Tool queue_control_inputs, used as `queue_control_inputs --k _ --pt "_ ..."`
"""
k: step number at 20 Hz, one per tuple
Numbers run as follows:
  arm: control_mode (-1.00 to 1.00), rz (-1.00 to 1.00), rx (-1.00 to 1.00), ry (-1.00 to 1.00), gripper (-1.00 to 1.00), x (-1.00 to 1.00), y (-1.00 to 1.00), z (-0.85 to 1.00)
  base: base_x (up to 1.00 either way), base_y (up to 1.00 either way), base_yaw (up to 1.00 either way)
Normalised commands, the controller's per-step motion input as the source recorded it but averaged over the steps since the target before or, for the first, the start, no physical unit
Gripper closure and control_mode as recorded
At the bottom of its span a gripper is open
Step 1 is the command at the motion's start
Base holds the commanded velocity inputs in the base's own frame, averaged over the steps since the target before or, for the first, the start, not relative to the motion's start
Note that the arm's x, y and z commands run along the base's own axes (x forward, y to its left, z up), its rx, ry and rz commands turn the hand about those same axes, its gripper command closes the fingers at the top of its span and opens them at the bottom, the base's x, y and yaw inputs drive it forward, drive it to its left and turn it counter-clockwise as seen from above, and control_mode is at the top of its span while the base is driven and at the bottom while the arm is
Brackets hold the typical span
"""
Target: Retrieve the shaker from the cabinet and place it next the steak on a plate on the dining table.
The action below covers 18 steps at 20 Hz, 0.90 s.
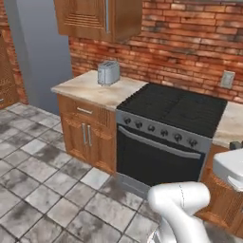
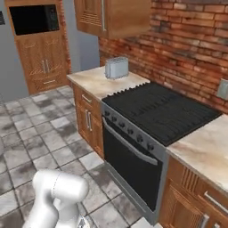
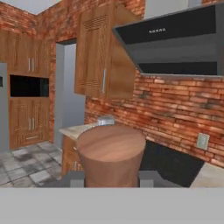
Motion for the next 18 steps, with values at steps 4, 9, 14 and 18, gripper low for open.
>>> queue_control_inputs --k 4,9,14,18 --pt "1.00 0.00 0.00 0.00 1.00 0.00 0.00 0.00 -0.01 0.00 1.00" --pt "1.00 0.00 0.00 0.00 1.00 0.00 0.00 0.00 -0.01 0.00 1.00" --pt "1.00 0.00 0.00 0.00 1.00 0.00 0.00 0.00 -0.01 0.00 1.00" --pt "1.00 0.00 0.00 0.00 1.00 0.00 0.00 0.00 -0.01 0.00 1.00"
